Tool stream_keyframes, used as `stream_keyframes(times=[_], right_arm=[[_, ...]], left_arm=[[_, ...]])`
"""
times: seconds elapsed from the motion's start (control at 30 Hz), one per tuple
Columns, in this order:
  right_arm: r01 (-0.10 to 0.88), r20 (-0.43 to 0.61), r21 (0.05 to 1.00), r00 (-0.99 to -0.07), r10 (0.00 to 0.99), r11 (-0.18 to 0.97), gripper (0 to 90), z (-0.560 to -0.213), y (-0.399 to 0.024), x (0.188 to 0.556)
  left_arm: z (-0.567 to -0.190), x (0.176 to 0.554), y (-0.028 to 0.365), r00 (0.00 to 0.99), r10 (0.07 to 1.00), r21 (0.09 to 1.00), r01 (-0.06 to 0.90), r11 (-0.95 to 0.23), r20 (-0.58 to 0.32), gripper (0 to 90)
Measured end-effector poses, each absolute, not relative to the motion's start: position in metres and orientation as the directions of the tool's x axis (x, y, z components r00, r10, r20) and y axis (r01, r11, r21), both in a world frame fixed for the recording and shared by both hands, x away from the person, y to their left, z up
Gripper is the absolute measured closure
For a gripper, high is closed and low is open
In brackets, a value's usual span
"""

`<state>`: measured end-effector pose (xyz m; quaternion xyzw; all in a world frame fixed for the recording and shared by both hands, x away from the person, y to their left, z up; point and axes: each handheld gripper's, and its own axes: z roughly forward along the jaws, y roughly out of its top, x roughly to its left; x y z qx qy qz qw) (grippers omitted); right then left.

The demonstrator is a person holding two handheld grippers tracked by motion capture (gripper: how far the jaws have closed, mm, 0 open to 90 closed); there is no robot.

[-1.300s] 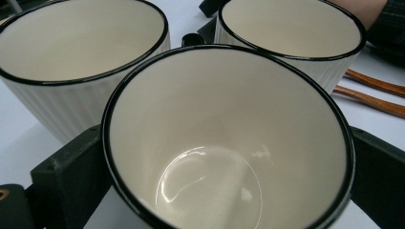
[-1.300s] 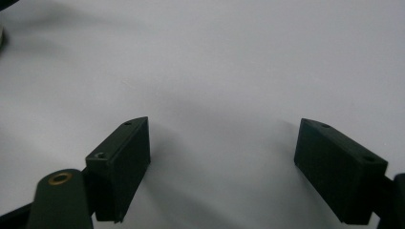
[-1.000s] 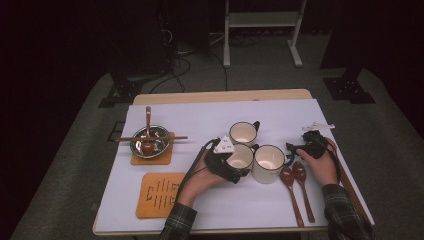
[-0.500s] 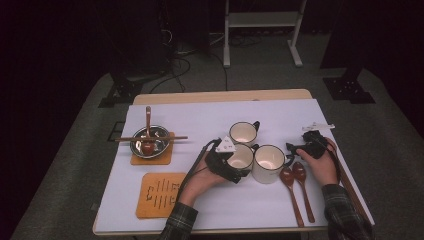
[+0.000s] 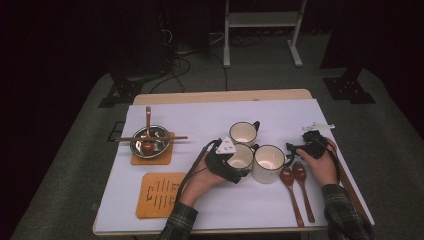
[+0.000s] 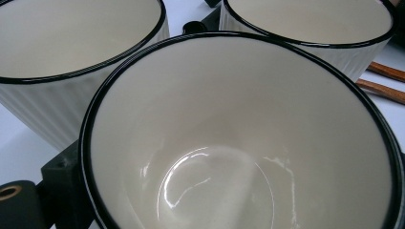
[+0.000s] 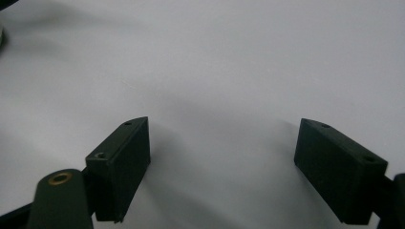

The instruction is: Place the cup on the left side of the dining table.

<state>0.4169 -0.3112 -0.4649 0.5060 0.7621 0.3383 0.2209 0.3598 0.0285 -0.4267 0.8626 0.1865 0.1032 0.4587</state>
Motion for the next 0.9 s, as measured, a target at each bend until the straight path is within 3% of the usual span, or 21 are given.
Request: stream_keyframes(times=[0.9], right_arm=[[0.621, 0.005, 0.739, -0.390, 0.921, 0.259, 18.2, -0.4649, -0.3112, 0.4170]], left_arm=[[-0.4188, 0.3563, 0.0292, 0.909, 0.415, 0.836, 0.214, -0.505, 0.018, 3.3]])
